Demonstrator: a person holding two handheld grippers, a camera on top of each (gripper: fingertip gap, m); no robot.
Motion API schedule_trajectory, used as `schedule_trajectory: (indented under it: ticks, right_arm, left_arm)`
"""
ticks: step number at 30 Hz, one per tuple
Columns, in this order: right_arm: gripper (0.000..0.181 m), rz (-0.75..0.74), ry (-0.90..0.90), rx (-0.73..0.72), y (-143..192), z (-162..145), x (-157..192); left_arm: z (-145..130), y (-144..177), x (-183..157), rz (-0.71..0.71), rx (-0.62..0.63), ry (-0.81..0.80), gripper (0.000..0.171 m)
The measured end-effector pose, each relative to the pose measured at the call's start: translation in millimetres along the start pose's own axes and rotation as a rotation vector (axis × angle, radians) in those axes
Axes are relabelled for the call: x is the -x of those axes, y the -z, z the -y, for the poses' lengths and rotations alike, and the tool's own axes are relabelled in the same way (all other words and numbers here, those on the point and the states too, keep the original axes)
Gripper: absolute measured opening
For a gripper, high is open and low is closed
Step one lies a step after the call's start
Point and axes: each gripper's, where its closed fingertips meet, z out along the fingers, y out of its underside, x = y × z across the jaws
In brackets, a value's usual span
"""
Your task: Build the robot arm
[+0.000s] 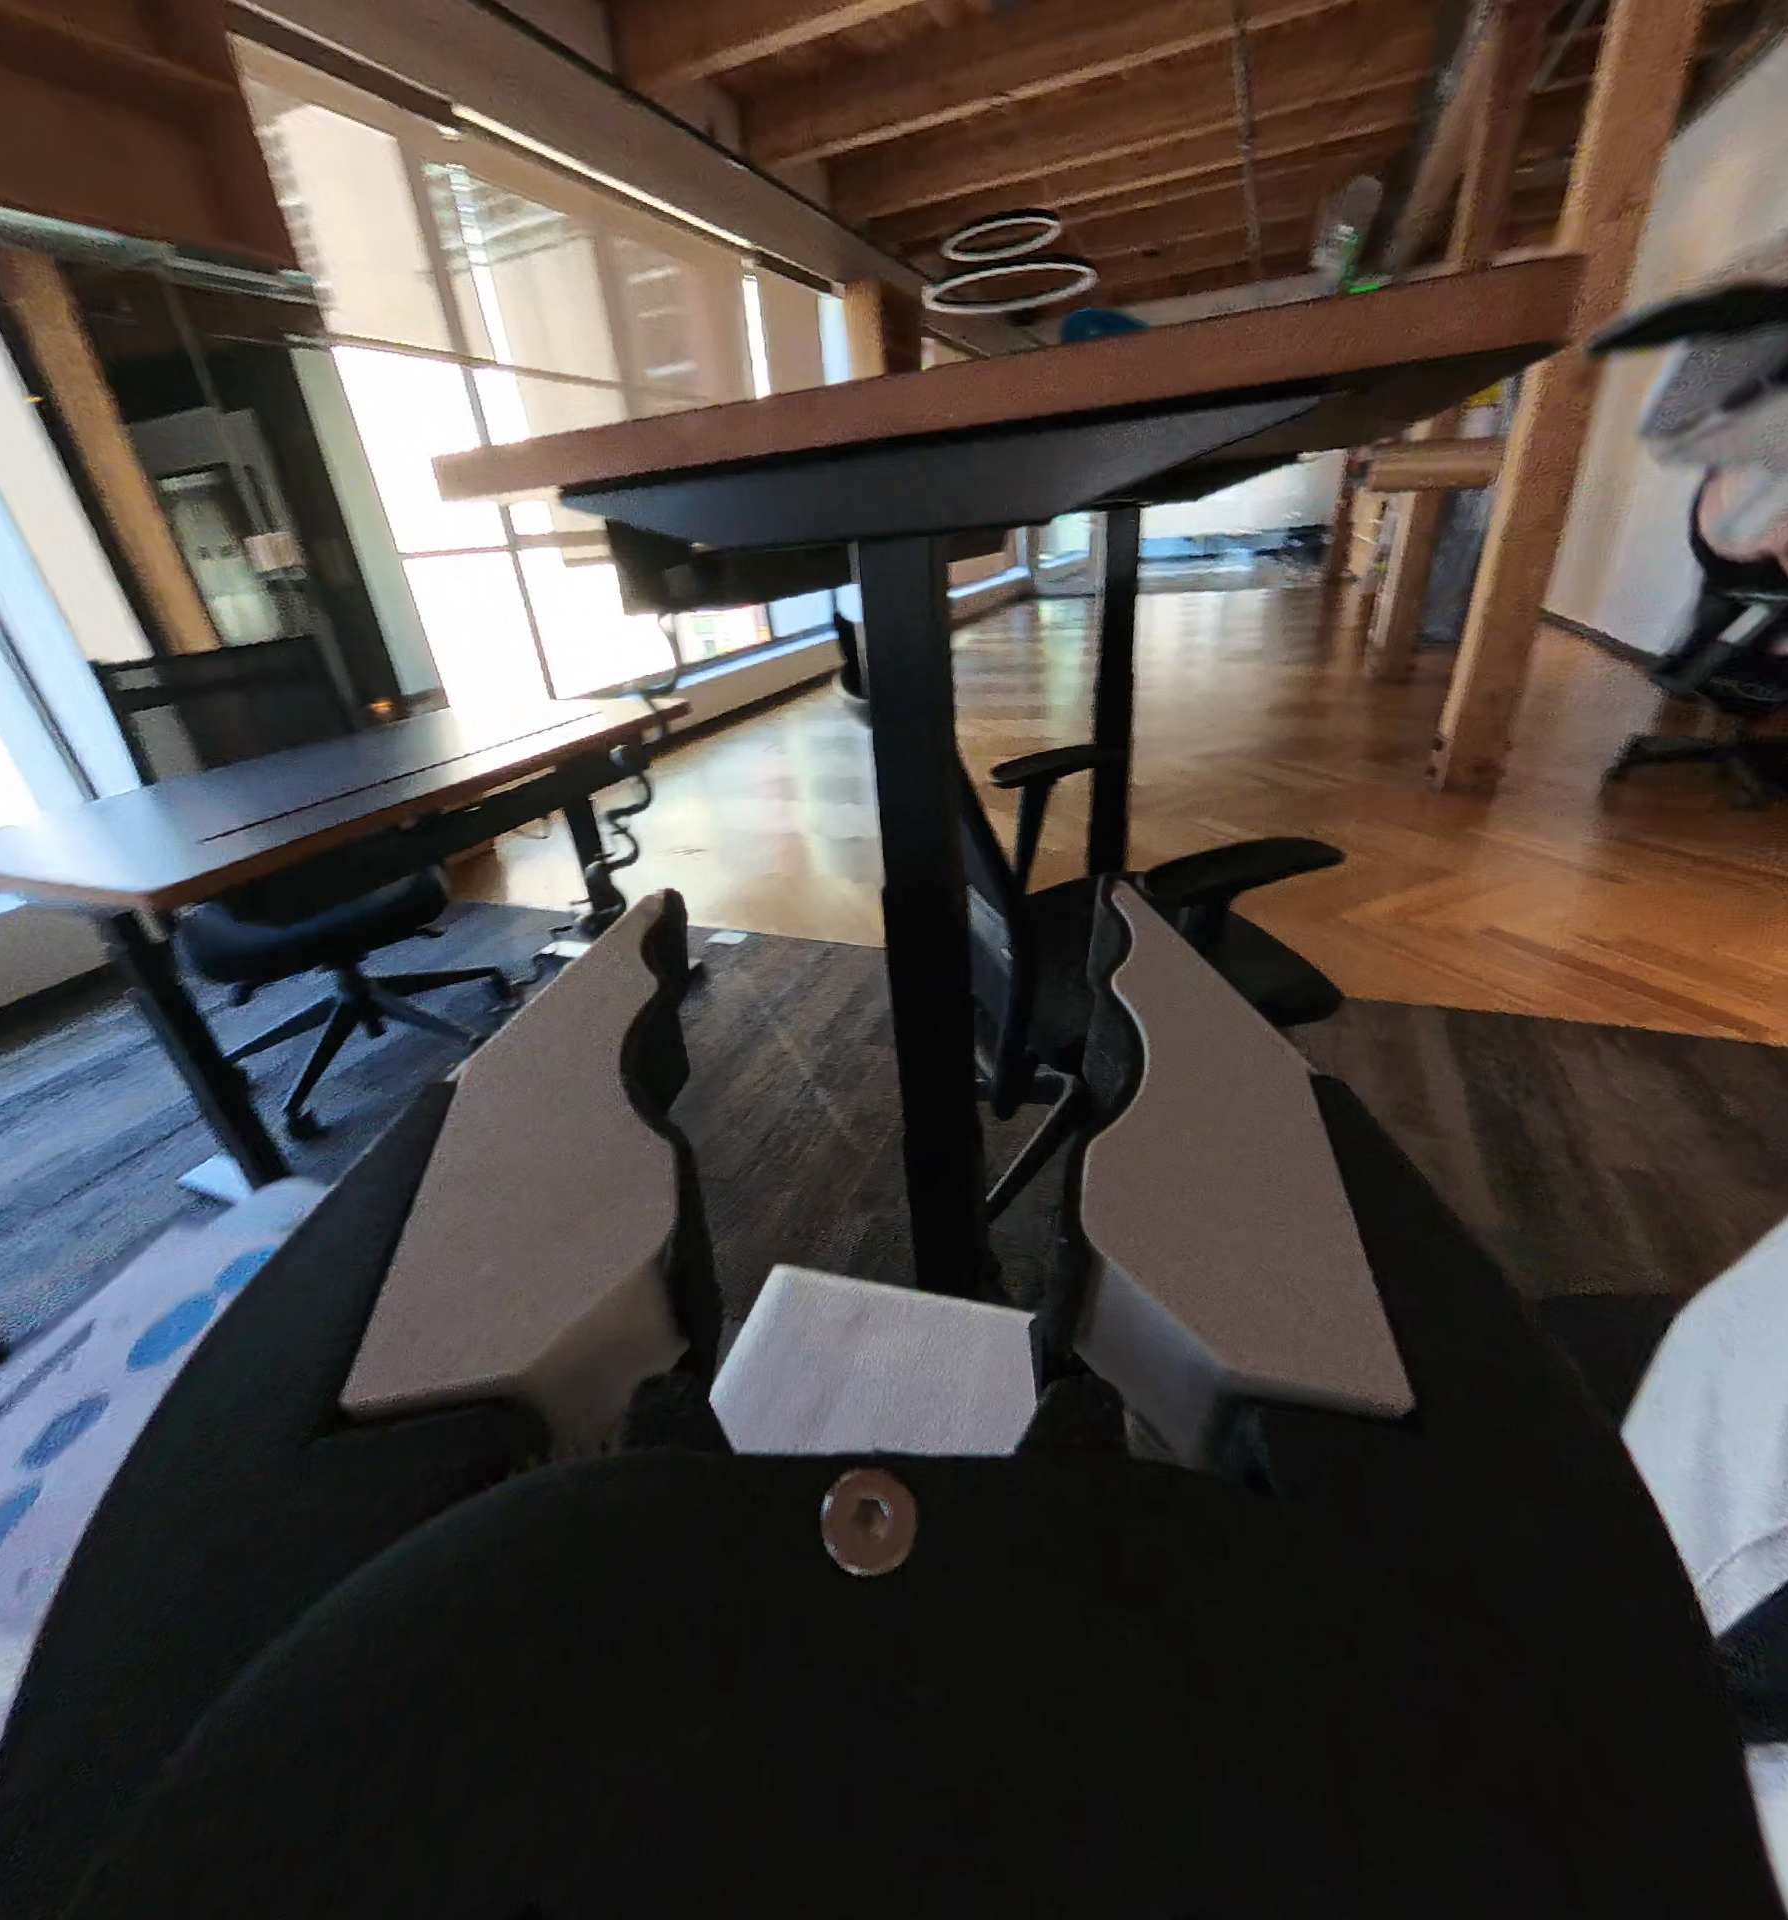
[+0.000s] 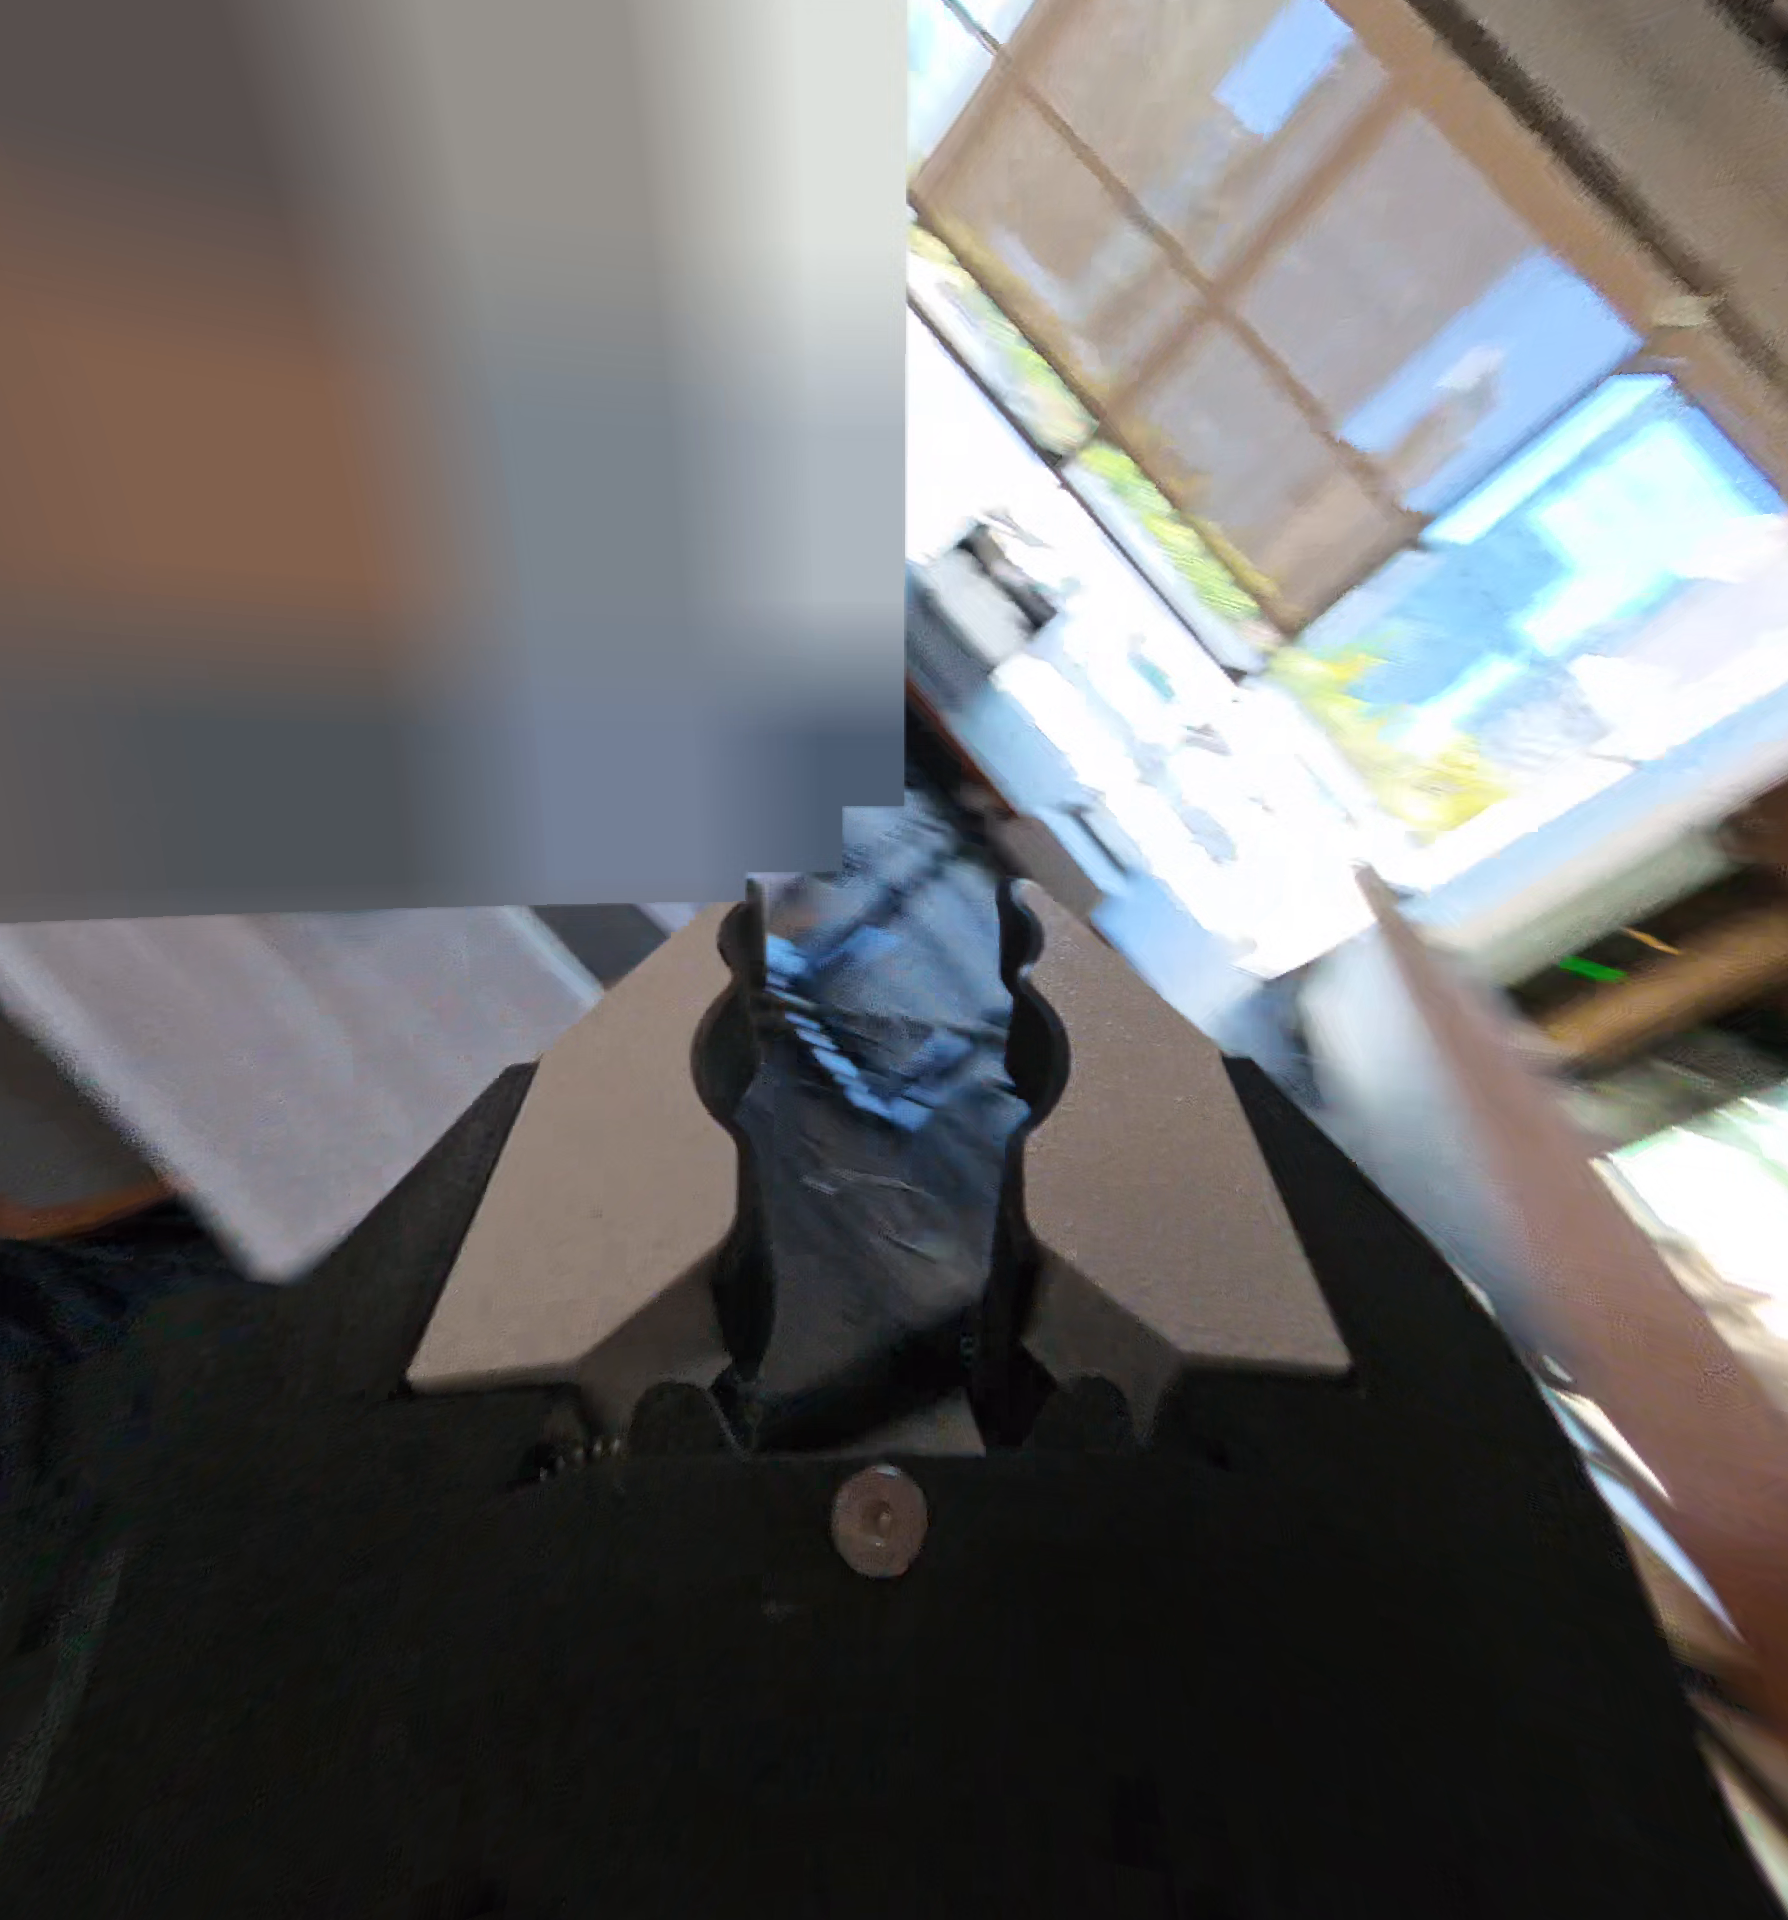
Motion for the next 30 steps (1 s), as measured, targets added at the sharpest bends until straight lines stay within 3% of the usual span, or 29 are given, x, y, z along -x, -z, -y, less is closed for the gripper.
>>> schedule_trajectory:
  ticks: [2, 4, 7, 9, 13, 15, 18, 21, 24, 30]
  right_arm:
    - [0.028, -0.289, 0.15, 0.133, 39, 8, -88]
    - [0.023, -0.435, 0.157, 0.344, 77, 2, -180]
    - [0.029, -0.326, -0.327, 0.648, 108, -46, -278]
    - [0.023, -0.29, -0.596, 0.782, 119, -83, -319]
    - [0.019, -0.239, -0.901, 0.94, 121, -150, -327]
    - [0.02, -0.226, -0.917, 1.037, 125, -181, -324]
    - [0.02, -0.205, -1.04, 1.064, 122, -209, -327]
    - [0.017, -0.239, -1.095, 1.074, 112, -223, -339]
    - [0.014, -0.248, -1.04, 1.137, 103, -227, -346]
    - [0.02, -0.205, -1.033, 1.324, 112, -234, -330]
  left_arm:
    - [30, -21, -6, -0.087, 0.031, -0.036, 0.076]
    - [74, -59, -10, -0.162, 0.064, -0.092, 0.07]
    - [144, -158, -31, -0.319, 0.191, -0.189, 0.062]
    - [171, -233, -61, -0.451, 0.323, -0.241, 0.061]
    - [181, -353, -135, -0.685, 0.491, -0.259, 0.056]
    - [179, -398, -167, -0.776, 0.502, -0.25, 0.06]
    - [172, -445, -193, -0.837, 0.497, -0.291, 0.058]
    - [154, -463, -207, -0.92, 0.591, -0.374, 0.063]
    - [144, -477, -205, -0.92, 0.58, -0.558, 0.062]
    - [137, -483, -226, -1.057, 0.595, -0.588, 0.06]
